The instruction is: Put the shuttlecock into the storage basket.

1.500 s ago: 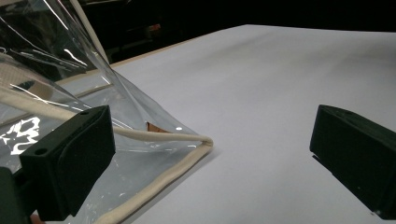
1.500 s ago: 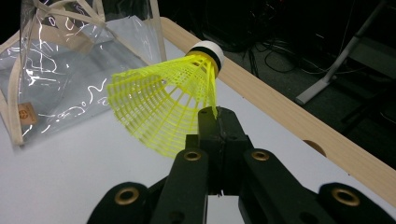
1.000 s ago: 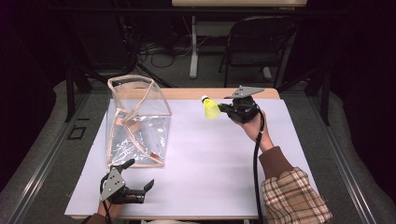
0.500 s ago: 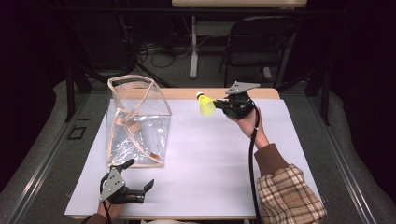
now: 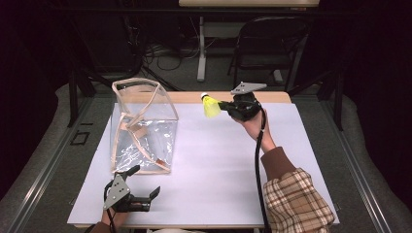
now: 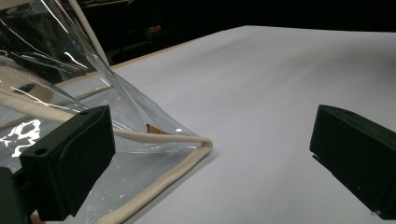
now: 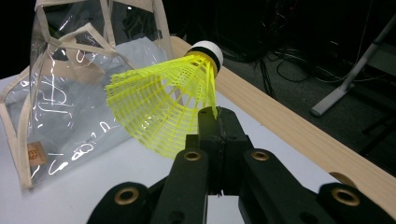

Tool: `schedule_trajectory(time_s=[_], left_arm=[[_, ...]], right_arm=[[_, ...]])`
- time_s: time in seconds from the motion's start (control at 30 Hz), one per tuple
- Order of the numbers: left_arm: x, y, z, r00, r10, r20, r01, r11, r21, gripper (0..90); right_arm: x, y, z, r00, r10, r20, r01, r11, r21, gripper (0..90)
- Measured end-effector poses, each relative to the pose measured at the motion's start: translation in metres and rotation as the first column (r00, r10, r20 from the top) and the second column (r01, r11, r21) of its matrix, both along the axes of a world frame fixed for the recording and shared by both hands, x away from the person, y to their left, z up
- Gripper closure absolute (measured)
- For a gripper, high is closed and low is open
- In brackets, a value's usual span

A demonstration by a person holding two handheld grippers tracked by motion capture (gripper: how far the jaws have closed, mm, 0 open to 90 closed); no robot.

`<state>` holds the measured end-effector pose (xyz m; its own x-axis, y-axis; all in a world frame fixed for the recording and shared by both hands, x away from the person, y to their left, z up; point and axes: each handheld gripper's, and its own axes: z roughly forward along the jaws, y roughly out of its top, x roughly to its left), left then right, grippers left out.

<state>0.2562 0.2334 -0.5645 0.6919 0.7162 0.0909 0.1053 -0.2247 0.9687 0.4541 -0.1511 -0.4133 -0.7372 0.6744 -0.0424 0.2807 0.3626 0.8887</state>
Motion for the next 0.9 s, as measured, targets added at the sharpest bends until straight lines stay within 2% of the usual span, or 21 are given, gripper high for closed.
schedule_trajectory(time_s=[0.37, 0.9], left_arm=[[0.0, 0.0, 0.0, 1.0, -0.002, 0.001, 0.002, 1.0, 0.0, 0.1], [0.0, 0.0, 0.0, 1.0, -0.002, 0.001, 0.002, 1.0, 0.001, 0.0]], right_arm=[[0.004, 0.007, 0.007, 1.0, 0.0, 0.003, 0.0, 1.0, -0.004, 90.0], [0.009, 0.016, 0.015, 1.0, -0.004, 0.009, 0.003, 1.0, 0.023, 90.0]])
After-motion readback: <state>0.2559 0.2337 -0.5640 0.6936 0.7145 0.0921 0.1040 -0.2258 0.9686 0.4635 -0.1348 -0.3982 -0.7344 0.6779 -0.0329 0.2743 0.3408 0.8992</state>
